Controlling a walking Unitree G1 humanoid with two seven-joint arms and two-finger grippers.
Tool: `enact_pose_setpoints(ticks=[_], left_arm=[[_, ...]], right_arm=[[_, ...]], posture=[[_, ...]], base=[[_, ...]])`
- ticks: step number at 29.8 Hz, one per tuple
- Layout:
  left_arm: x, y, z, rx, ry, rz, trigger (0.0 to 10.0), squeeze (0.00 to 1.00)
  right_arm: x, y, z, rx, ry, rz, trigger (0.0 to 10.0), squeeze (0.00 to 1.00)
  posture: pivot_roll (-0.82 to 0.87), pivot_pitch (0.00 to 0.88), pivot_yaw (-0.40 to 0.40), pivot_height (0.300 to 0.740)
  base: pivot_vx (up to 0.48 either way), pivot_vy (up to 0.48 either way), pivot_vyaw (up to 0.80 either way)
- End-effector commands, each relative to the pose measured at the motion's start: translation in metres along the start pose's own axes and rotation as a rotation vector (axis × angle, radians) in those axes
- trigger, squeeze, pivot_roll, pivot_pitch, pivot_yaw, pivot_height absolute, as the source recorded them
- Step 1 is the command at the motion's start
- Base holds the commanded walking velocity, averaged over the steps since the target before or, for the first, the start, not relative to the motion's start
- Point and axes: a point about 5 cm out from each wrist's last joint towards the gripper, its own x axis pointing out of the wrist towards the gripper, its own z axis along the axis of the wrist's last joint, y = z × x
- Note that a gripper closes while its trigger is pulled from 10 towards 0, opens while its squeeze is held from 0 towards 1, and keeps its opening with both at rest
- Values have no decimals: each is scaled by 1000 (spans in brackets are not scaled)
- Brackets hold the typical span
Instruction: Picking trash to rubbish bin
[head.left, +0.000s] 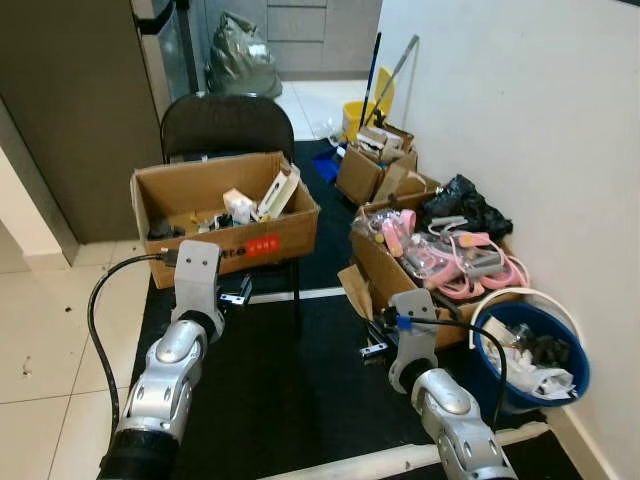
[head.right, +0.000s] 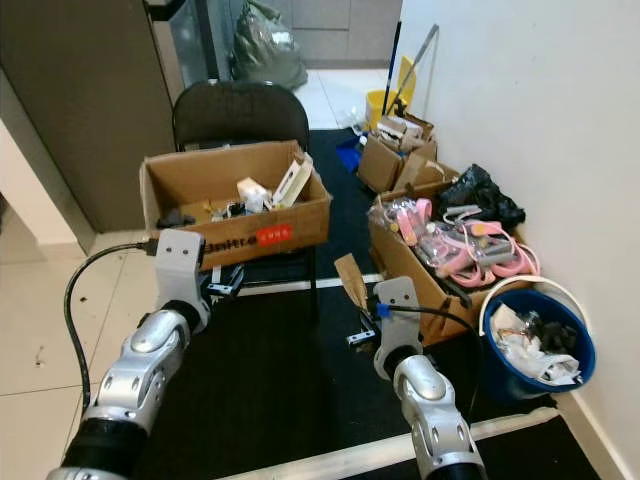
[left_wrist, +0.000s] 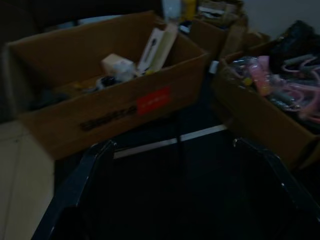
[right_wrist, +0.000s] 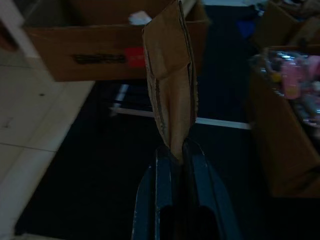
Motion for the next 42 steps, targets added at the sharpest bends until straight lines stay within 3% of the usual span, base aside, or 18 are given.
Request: enact_pose_setpoints(ticks=[1,42], left_arm=[[-1,1,-3,8,15,-2,10000,0],[-2,-4,1,15,9,-21,10000,0]], right_arm=[[-1,0,-2,5,6,-9,10000,0],[-1,6,5,3,-14,45,10000,0]], posture=[[-57,80,-15,740],[-51,90,-18,740]], base=[[368,0,0],[364,0,0]])
